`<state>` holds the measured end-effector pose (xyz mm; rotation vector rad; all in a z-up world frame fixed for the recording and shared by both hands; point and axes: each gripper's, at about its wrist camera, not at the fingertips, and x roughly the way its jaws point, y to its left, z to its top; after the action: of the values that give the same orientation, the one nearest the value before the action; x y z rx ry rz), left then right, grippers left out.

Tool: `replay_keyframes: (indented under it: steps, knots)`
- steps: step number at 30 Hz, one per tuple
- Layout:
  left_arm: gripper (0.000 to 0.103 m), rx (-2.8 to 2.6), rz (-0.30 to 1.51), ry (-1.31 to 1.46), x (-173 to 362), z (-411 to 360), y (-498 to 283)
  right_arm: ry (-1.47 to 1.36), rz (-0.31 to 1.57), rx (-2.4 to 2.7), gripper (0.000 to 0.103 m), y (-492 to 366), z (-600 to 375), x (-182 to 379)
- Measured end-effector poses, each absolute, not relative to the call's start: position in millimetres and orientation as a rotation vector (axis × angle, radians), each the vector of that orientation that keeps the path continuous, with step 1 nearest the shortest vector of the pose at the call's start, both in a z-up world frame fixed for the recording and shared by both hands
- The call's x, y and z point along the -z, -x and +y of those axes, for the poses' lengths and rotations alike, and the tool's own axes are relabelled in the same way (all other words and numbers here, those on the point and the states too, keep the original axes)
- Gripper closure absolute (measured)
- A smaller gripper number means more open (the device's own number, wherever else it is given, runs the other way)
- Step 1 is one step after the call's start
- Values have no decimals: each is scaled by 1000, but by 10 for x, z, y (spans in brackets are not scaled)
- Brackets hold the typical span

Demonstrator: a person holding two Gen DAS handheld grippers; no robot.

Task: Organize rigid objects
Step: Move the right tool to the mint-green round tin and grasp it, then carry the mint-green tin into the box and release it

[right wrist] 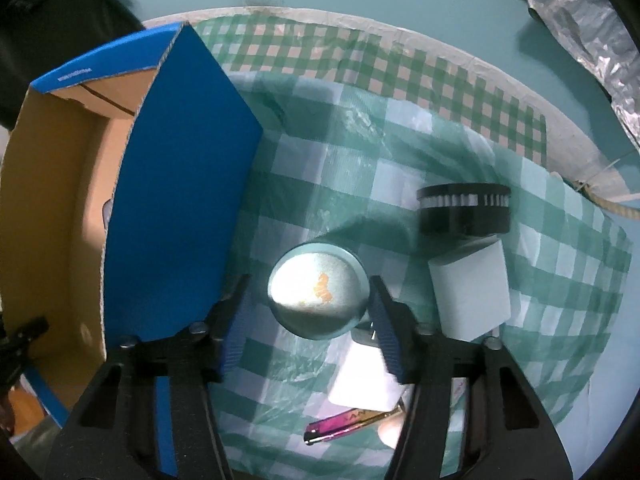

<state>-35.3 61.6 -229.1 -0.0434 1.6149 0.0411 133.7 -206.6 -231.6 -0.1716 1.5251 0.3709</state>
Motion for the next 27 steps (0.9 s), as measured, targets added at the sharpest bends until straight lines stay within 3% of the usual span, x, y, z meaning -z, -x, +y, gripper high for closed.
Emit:
replay_keyframes:
  steps: [8,27]
  knots:
    - [99,-48,1606,34,2228,624,398,181,1501,-363,59,-1324,-2097,2323]
    - [99,-54,1612,34,2269,676,456,202,1443,-405,59,-1215,-2034,1845]
